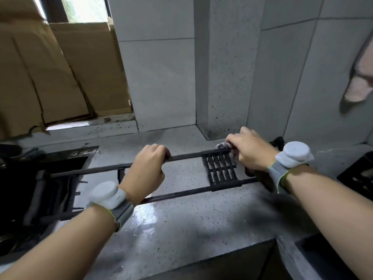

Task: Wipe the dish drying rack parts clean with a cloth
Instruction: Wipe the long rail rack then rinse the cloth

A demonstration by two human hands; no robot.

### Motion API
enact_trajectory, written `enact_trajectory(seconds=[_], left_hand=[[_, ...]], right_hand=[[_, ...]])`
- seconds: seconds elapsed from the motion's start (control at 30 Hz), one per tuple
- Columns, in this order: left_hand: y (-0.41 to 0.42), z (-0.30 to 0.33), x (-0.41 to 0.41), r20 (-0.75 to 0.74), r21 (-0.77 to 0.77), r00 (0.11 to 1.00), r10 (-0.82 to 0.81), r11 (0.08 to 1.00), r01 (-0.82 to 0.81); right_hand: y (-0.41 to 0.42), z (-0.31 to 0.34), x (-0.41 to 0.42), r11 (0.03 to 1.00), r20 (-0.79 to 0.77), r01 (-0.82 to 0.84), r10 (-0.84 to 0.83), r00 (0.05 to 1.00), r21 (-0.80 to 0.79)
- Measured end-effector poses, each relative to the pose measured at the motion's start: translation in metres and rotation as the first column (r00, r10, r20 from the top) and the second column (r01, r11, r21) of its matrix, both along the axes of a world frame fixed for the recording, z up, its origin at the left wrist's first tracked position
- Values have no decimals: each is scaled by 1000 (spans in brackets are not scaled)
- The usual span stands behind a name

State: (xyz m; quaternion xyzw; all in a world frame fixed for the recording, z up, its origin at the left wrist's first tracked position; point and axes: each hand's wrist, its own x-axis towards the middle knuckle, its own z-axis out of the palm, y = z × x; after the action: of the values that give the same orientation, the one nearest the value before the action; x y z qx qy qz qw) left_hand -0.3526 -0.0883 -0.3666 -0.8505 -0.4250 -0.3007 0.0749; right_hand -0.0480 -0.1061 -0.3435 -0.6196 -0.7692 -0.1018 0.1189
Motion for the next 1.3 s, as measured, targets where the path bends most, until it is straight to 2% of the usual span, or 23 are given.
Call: enact_trajectory(seconds=[0.13,0.27,0.33,0.4,0.57,0.63,0.73,0.87,0.97,1.07,1.13,1.2,1.3], left_hand=[[11,-4,2,-8,-277,999,41,960,-41],[15,-15,9,-14,-381,998,67,922,-67],[18,-21,16,-39,-400,997,67,913,-77],[22,-27,20,-76,-422,995,61,902,-87],[28,-36,18,-69,-429,997,45,901,-71],[29,-35,19,-95,-414,995,35,908,-72],[25,-34,20,-75,-356,997,19,934,-44],[-3,-29,30,12,-210,997,-82,974,83],[-32,-32,41,29,-205,989,-144,968,147],[-47,-41,42,7,-206,987,-164,965,161],[-50,-44,40,-7,-225,986,-168,961,162],[-50,-45,39,3,-261,989,-146,955,141],[-50,-46,42,17,-295,994,-111,949,112]], right_hand=[[5,4,-3,971,-42,59,-70,997,-231],[13,-11,-4,954,-67,57,-80,995,-296],[16,-21,2,968,-147,61,-99,984,-243],[18,-22,11,990,-293,81,-113,949,-119],[-1,32,42,970,-545,159,-34,838,184],[-17,52,56,959,-575,187,-32,818,212],[-41,59,66,975,-621,169,-43,782,146],[-59,29,66,945,-581,309,-194,790,105],[-67,-8,64,900,-381,430,-373,846,75],[-72,-40,58,839,-229,540,-514,827,67],[-74,-56,53,816,-171,570,-550,817,95],[-74,-65,48,812,-179,578,-559,810,79],[-75,-67,43,808,-313,589,-563,765,-11]])
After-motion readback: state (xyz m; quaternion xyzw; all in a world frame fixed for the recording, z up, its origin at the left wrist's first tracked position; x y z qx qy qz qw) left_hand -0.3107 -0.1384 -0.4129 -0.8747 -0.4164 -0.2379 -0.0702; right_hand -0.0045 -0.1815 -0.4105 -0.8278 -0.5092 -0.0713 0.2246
